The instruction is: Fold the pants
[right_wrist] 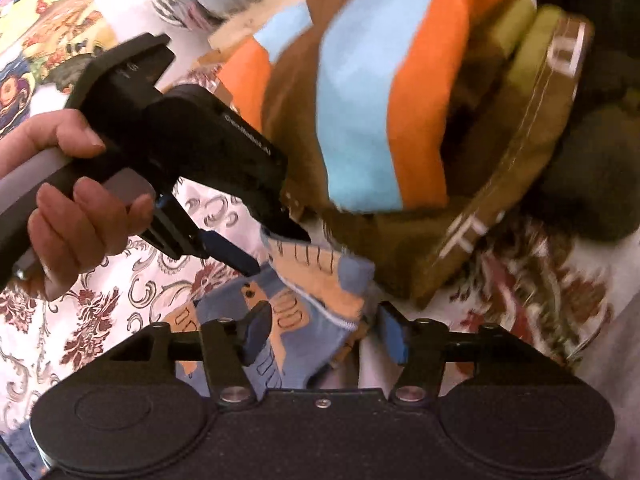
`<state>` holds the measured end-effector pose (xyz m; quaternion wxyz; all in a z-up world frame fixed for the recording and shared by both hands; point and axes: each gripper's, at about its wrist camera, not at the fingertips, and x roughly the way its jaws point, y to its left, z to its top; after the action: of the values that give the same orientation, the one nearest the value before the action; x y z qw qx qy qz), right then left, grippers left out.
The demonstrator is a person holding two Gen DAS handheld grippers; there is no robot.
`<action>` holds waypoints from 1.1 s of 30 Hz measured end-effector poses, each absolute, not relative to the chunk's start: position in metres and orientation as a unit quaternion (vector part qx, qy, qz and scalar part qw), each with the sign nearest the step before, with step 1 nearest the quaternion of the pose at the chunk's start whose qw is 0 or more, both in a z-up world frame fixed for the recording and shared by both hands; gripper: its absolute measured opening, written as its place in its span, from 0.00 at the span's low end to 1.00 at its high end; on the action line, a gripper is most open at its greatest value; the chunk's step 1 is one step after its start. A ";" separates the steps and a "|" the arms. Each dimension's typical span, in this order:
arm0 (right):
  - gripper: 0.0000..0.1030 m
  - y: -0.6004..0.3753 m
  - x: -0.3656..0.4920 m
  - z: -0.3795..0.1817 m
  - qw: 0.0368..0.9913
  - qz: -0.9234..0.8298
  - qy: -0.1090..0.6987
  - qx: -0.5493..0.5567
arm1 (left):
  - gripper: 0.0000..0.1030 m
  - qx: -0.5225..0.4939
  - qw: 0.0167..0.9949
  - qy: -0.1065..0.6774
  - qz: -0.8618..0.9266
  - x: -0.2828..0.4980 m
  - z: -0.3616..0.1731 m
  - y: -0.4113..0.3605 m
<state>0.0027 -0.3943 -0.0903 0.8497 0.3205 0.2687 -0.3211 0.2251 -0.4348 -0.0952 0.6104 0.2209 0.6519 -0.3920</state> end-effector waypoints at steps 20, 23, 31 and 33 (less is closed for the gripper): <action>0.14 -0.289 0.041 -0.067 0.941 -0.188 0.281 -0.016 | 0.64 0.163 0.597 0.672 -0.407 0.240 -0.068 -0.399; 0.14 -0.284 0.042 -0.068 0.941 -0.179 0.284 -0.037 | 0.64 0.169 0.600 0.667 -0.407 0.241 -0.063 -0.384; 0.14 -0.262 0.040 -0.064 0.945 -0.149 0.278 -0.087 | 0.16 0.169 0.625 0.638 -0.416 0.240 -0.053 -0.350; 0.14 -0.254 0.037 -0.059 0.948 -0.136 0.270 -0.103 | 0.15 0.152 0.631 0.630 -0.426 0.245 -0.046 -0.329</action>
<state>0.0366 -0.2536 -0.0591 0.9477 -0.1033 0.2696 -0.1357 0.2447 -0.3289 -0.0463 0.6314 0.1517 0.6300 -0.4259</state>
